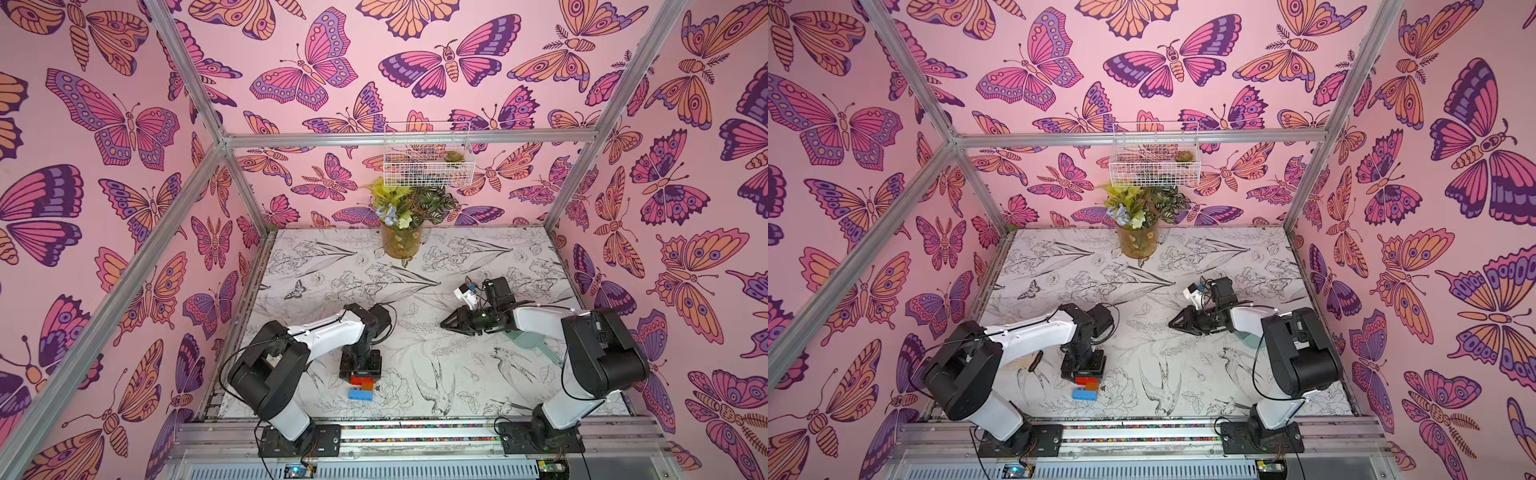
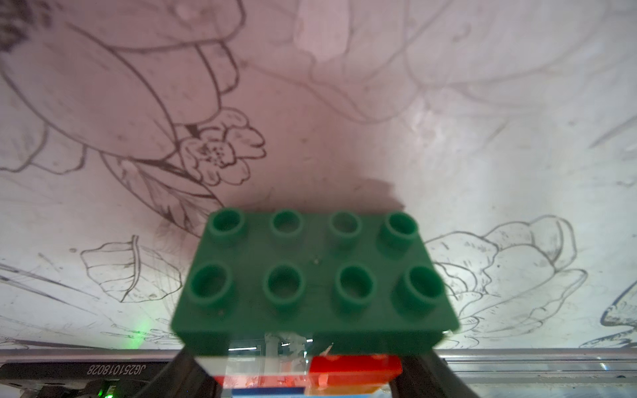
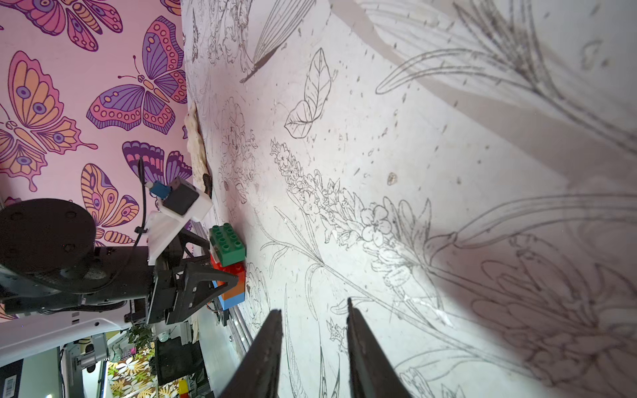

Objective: Assemble the number 5 with lego
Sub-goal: Place the lego brick at the center of the board, then reset both arms

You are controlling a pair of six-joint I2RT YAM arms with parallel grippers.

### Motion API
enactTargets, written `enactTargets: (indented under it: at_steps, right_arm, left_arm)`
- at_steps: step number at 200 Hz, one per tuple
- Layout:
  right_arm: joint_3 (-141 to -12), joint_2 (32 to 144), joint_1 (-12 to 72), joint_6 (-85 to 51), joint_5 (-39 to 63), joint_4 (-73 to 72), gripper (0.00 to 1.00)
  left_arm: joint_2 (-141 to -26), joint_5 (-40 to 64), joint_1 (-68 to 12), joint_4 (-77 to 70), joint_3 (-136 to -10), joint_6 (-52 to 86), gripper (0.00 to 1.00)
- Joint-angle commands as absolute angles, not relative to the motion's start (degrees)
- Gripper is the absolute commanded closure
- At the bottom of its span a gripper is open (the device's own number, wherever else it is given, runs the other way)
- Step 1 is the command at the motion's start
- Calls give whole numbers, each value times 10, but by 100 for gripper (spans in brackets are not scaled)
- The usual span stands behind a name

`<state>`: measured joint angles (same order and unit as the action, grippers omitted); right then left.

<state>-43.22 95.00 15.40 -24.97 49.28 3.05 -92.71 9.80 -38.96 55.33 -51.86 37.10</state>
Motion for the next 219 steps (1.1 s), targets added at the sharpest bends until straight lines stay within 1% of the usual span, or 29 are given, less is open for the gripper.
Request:
enactTargets:
  at_steps: [1, 35, 37, 41, 44, 85, 101, 109, 110, 113, 119, 121, 123, 125, 140, 157, 183, 205, 219]
  right_arm:
    - [-439, 936, 153, -234, 495, 46, 66]
    - [-439, 936, 153, -231, 491, 49, 66]
    - [-439, 936, 153, -231, 491, 48, 66]
    - [-440, 936, 153, -231, 490, 49, 66]
    - [-440, 937, 153, -231, 490, 50, 66]
    - [-446, 937, 155, -217, 476, 72, 65]
    - [-450, 934, 155, -206, 464, 93, 61]
    - [-451, 930, 155, -200, 456, 101, 56]
    - [-452, 930, 155, -199, 455, 103, 54]
    - [-452, 928, 155, -198, 453, 106, 42]
    - [-453, 923, 155, -195, 448, 112, 24]
    - [-454, 922, 155, -194, 447, 113, 13]
    - [-454, 920, 155, -193, 444, 115, 4]
    - [-454, 917, 155, -193, 442, 117, 0]
    - [-454, 905, 155, -191, 415, 124, 1]
    - [-460, 871, 155, -194, 372, 139, 1]
    - [-476, 831, 155, -212, 277, 151, 1]
    - [-475, 792, 155, -211, 189, 151, 1]
    - [-459, 766, 155, -211, 118, 133, 1]
  left_arm:
    - [-924, 103, -386, 558, -506, 371, 30]
    - [-915, 103, -386, 559, -504, 367, 20]
    - [-914, 103, -386, 559, -504, 367, 16]
    - [-914, 103, -387, 559, -504, 367, 3]
    - [-912, 102, -386, 559, -504, 367, 0]
    - [-894, 102, -386, 574, -519, 357, 0]
    - [-866, 93, -387, 585, -526, 354, 0]
    - [-850, 82, -386, 592, -532, 350, 0]
    - [-848, 80, -386, 592, -533, 350, 0]
    - [-842, 74, -385, 596, -536, 348, 0]
    - [-830, 62, -385, 598, -544, 342, 0]
    - [-826, 57, -386, 598, -547, 339, 0]
    - [-822, 51, -386, 598, -550, 337, 0]
    - [-818, 45, -385, 599, -554, 333, 0]
    - [-788, -6, -382, 583, -587, 305, 0]
    - [-753, -67, -373, 500, -605, 232, 0]
    - [-702, -161, -336, 280, -567, 88, 0]
    - [-691, -194, -286, 78, -506, -7, 0]
    - [-709, -201, -262, -19, -470, -59, 0]
